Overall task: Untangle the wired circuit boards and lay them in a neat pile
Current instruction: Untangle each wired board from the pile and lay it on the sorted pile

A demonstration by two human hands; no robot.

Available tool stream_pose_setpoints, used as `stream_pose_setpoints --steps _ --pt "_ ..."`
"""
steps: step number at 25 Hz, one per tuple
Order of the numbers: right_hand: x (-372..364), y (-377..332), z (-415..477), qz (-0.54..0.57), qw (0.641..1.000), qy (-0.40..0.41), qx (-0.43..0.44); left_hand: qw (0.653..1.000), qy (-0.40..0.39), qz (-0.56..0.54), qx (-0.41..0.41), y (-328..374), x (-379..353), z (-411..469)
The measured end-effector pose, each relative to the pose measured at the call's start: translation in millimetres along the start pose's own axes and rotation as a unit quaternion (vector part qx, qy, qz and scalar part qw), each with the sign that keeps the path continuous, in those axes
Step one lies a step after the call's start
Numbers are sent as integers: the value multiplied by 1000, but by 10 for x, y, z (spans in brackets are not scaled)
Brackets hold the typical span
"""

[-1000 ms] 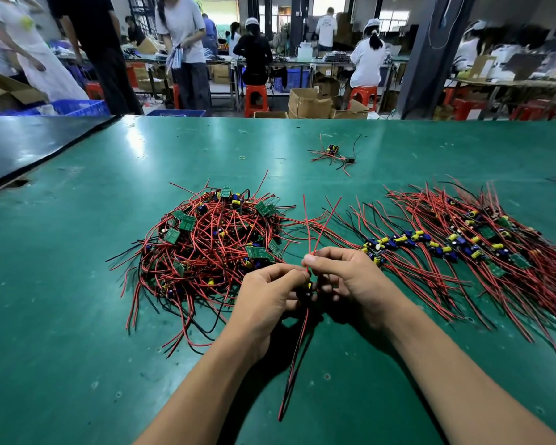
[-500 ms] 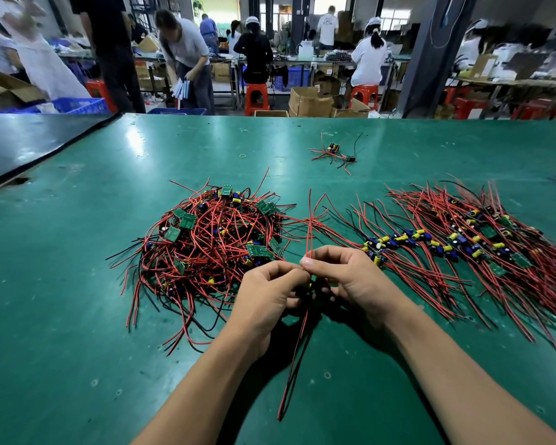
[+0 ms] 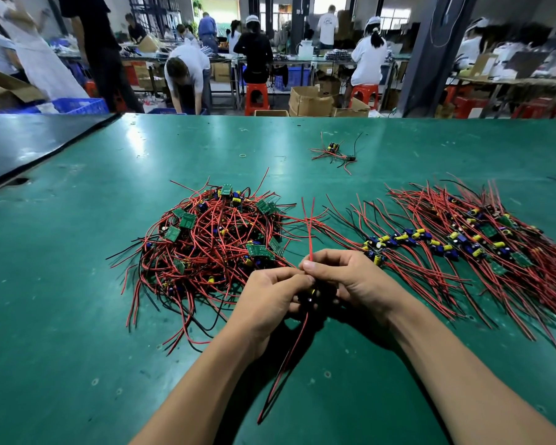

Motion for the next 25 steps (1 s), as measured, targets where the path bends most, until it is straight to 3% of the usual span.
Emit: stream_pose_setpoints --steps 6,9,11,16,20,25 --pt "385 -232 39 73 974 190 98 1000 6 25 -13 8 -2 13" --pt "518 -281 12 124 956 238 117 999 3 32 -14 0 -18 12" --pt "527 -269 15 178 952 232 96 999 -1 30 -14 0 -27 8" --pt "342 -219 31 365 922 128 -2 999 0 33 -17 11 -28 3" --pt "349 -254 -5 355 926 129 1 999 9 38 -23 16 2 6" --pt "403 -193 7 403 904 143 -14 998 -1 53 -18 -5 -12 -8"
Point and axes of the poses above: each hand's wrist, its own z-axis towards the middle knuckle, its own x-axis out of the back of the hand, y = z × x, the point moved 10 cm from there along z, towards the middle knuckle, and after that the axes turned 2 degrees about y, right-handed, at the moved point
